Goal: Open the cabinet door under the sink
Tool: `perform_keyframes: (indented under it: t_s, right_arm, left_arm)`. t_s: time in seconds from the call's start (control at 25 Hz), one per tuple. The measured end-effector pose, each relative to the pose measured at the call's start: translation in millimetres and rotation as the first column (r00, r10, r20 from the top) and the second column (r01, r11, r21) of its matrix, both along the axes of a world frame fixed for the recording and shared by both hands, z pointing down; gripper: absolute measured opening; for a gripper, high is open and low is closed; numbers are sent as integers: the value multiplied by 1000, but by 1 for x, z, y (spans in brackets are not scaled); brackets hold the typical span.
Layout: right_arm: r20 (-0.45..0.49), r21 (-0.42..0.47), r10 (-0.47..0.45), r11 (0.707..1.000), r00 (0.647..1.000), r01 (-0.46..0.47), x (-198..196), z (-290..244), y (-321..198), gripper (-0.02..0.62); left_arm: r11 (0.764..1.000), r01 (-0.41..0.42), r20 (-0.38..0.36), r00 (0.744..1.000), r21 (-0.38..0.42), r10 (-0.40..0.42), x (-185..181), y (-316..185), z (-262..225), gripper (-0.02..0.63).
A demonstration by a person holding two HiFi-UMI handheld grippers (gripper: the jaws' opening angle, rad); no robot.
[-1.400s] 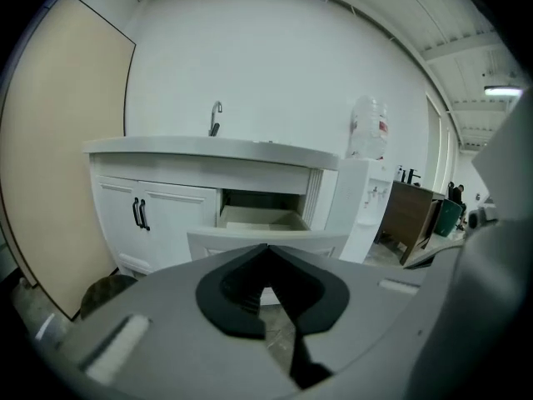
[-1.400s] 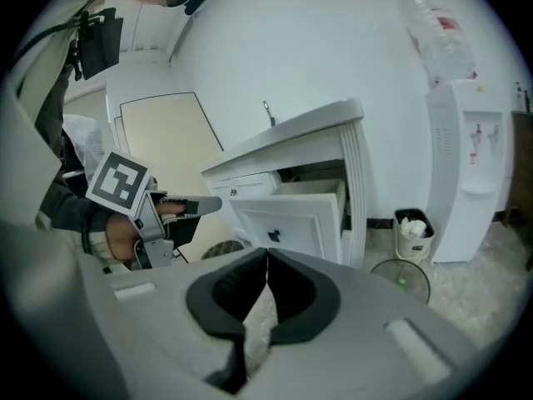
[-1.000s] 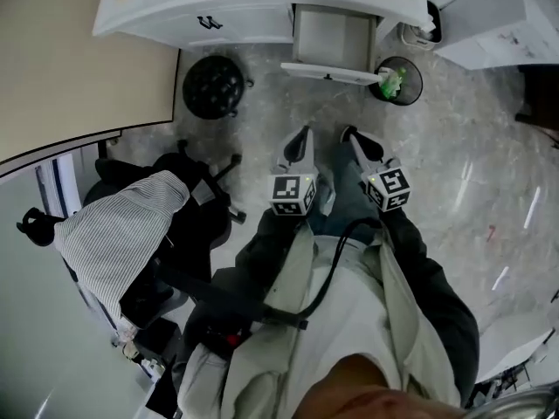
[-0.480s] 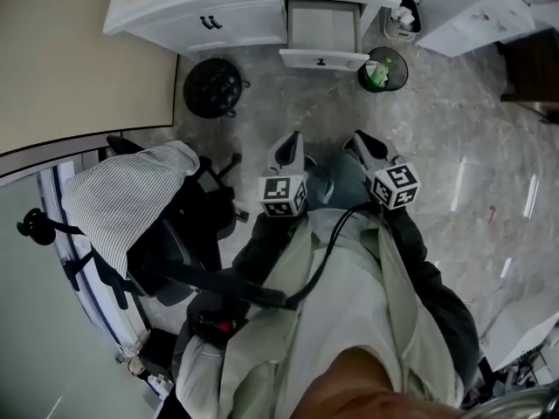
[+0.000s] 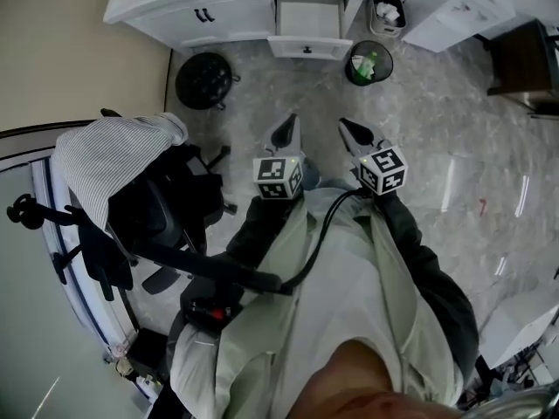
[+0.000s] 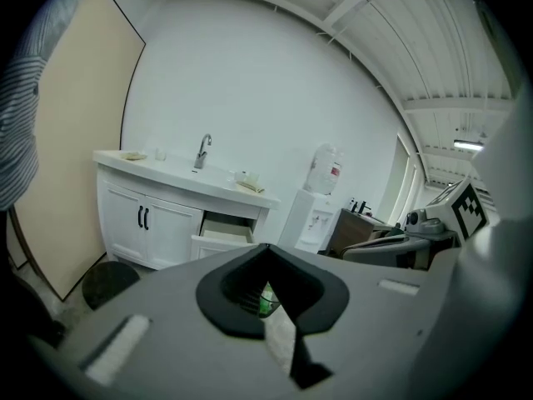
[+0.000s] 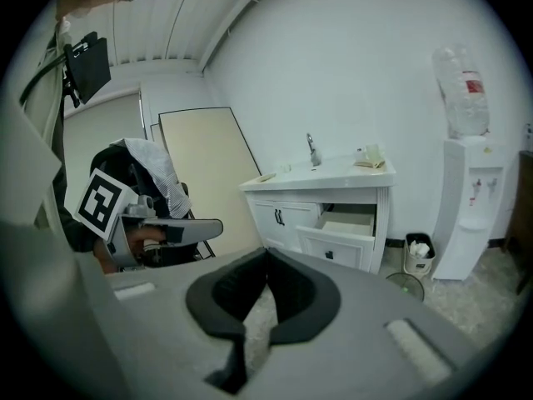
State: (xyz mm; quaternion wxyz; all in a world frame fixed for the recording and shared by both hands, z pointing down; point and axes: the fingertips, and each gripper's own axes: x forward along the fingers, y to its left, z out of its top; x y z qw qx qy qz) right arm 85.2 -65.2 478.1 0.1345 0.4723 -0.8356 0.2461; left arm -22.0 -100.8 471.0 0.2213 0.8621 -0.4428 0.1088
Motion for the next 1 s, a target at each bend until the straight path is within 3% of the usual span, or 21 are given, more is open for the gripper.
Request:
perform_keyframes:
  t_s: [0.24, 0.6, 0.8, 1.0]
  right_arm:
    - [13, 75, -12, 997, 1000, 11, 15, -15, 54, 3]
    - [110, 56, 22, 998, 994, -29, 56, -8, 153, 2]
    - [199, 26, 10, 1000, 980, -15, 42, -9, 168, 3]
    - [190, 40, -42, 999, 981, 35, 28, -18, 172, 3]
  left_arm:
    - [999, -25, 37, 999, -20, 25, 20, 62, -1, 6]
    - [997, 78, 111, 991, -28, -74, 29, 173, 7, 6]
    - [987, 163, 122, 979, 5, -162, 1, 193, -2, 6]
    - [987, 162, 145, 976, 18, -163, -8, 199, -6, 6]
